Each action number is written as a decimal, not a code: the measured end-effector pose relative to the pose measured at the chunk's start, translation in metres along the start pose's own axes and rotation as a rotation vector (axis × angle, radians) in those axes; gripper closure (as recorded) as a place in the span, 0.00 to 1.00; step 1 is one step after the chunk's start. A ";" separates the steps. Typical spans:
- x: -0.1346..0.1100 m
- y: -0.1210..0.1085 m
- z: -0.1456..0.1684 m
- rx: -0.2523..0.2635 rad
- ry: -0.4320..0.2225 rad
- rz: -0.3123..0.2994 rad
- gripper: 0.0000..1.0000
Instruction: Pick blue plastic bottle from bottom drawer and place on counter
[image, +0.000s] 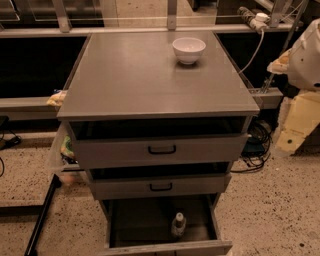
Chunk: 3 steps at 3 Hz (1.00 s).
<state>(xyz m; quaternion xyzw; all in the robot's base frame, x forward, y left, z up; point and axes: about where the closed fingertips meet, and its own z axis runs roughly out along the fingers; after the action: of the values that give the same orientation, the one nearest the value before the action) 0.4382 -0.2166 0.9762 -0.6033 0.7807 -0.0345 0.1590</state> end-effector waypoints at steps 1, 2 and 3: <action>0.000 0.000 0.000 0.000 0.000 0.000 0.00; -0.001 0.000 0.004 0.006 -0.014 0.004 0.19; 0.004 0.006 0.034 -0.005 -0.062 0.026 0.42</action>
Offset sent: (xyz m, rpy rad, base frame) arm 0.0018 0.0010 -0.0130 0.0282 0.0025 -0.0026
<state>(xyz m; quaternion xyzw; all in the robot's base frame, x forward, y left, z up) 0.4421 -0.2137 0.9415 -0.5942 0.7834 -0.0116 0.1819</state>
